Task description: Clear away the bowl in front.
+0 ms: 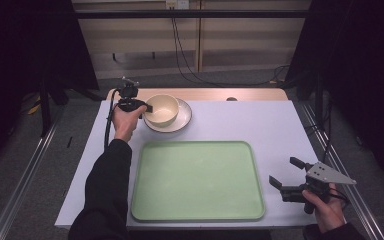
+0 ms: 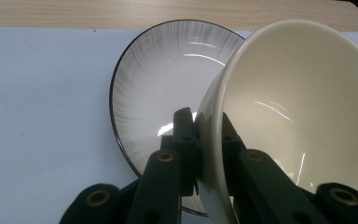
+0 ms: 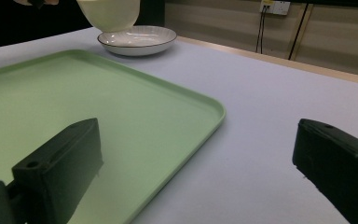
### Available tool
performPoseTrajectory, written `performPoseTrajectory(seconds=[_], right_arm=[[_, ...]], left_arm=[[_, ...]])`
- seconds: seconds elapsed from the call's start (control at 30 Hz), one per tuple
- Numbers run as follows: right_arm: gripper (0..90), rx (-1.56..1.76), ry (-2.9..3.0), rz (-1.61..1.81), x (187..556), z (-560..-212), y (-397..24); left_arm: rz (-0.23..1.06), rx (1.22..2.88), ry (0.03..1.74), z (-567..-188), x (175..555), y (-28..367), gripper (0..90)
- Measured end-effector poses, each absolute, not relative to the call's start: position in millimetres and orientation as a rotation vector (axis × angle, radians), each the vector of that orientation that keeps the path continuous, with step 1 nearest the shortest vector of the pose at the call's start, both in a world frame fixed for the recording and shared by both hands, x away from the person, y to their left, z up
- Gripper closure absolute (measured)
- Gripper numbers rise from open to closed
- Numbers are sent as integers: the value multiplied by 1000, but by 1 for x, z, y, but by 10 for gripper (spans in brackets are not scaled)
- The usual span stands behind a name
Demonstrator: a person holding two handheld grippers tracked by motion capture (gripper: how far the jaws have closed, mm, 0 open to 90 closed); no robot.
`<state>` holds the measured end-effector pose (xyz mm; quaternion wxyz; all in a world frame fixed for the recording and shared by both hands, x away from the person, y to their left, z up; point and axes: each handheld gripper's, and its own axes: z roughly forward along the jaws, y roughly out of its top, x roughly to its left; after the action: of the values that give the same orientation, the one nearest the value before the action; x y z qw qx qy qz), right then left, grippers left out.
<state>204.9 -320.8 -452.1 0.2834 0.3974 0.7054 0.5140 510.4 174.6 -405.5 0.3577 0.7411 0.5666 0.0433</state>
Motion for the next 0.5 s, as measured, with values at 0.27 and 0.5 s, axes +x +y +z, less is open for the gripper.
performPoseTrajectory(seconds=[0.27, 0.5], right_arm=[[10, 1062, 1887, 1375, 205, -452, -321], [10, 1058, 1889, 1380, 205, -452, -321]], left_arm=[[81, 1934, 1414, -400, 506, 174, 835], [71, 1941, 1381, -396, 500, 169, 835]])
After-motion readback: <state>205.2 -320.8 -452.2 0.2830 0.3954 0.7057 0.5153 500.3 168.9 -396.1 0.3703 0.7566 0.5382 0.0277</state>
